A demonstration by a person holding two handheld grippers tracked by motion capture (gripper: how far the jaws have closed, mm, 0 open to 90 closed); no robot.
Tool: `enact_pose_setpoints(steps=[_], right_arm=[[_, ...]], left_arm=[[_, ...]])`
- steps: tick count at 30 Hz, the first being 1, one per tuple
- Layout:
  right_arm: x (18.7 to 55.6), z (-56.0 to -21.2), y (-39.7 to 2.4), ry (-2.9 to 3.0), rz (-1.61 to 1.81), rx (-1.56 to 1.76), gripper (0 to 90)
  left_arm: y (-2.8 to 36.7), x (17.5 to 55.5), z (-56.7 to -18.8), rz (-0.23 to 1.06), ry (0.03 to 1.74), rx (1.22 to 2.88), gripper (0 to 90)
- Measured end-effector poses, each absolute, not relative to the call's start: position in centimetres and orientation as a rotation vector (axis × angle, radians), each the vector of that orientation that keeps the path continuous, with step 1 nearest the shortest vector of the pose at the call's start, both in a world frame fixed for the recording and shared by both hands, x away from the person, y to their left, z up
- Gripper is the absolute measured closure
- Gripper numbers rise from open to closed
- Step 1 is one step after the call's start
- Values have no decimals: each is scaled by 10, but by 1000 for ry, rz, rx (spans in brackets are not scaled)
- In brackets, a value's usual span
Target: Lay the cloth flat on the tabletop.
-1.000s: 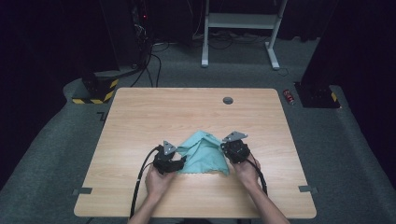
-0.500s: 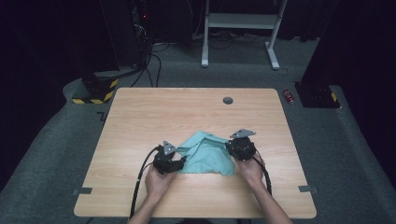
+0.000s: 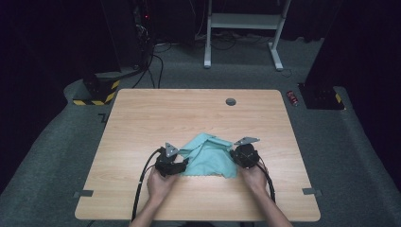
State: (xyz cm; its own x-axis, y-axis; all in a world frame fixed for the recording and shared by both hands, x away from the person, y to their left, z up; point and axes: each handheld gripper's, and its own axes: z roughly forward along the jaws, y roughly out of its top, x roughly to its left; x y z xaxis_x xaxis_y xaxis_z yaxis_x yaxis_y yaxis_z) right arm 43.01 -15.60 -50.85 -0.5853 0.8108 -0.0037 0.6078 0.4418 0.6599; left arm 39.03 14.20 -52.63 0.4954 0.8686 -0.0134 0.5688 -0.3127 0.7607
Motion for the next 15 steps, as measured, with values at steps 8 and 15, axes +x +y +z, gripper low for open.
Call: enact_pose_setpoints(steps=[8, 15], right_arm=[[441, -490, -165, 2312, 882, 1215, 898], [452, -503, -165, 2342, 817, 1265, 810]], left_arm=[[142, 390, -526, 528, 1185, 2011, 385], [142, 390, -526, 525, 1186, 2011, 388]])
